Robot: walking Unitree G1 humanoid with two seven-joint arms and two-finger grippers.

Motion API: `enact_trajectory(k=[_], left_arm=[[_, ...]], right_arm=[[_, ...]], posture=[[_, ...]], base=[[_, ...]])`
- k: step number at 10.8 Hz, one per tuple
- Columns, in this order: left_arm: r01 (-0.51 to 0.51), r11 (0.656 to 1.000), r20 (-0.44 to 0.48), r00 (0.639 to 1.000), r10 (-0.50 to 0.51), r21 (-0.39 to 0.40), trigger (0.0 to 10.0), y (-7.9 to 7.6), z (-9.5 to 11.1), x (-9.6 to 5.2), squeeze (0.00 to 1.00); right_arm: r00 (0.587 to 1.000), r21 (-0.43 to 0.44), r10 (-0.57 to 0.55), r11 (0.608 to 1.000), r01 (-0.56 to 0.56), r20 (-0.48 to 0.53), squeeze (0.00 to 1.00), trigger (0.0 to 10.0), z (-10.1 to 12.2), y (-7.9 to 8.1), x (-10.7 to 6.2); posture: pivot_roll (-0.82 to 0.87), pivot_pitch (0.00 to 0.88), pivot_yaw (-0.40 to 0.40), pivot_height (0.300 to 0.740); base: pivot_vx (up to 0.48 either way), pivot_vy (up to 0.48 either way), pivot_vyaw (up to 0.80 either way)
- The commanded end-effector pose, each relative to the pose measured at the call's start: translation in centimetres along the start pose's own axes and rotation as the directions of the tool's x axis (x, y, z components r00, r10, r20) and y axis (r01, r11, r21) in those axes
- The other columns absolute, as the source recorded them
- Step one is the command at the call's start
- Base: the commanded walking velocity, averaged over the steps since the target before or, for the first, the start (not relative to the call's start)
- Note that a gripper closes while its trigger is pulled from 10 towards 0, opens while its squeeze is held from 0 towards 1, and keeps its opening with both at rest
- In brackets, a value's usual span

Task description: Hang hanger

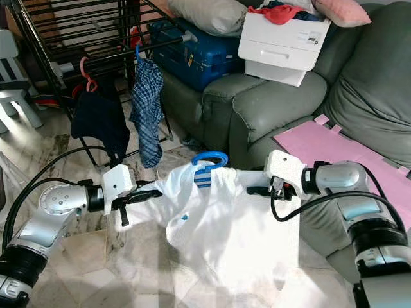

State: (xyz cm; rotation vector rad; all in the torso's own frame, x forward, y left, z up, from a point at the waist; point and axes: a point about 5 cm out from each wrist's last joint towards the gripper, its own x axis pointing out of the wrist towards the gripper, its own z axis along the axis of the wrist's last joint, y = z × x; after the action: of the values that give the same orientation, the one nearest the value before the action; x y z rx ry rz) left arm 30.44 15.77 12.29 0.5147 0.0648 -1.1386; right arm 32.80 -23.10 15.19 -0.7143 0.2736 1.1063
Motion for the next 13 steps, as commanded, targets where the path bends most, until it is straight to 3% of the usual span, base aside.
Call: enact_trajectory(k=[1,13], left_arm=[[-0.042,0.999,0.079,0.996,0.04,0.024,0.0,0.86,1.48,-0.35,0.0],[-0.099,0.994,0.056,0.994,0.097,0.037,0.0,1.07,0.72,-0.28,0.0]], right_arm=[[1.0,-0.022,0.013,1.0,-0.013,-0.001,0.0,0.0,0.34,-0.18,0.26],[0.998,0.033,-0.061,0.998,0.06,0.025,0.0,0.0,-0.43,0.31,1.11]], posture=[[-0.12,0.0,-0.012,0.74],[-0.12,0.0,-0.017,0.74]], base=[[0.0,0.0,0.0],[0.0,0.0,0.0]])
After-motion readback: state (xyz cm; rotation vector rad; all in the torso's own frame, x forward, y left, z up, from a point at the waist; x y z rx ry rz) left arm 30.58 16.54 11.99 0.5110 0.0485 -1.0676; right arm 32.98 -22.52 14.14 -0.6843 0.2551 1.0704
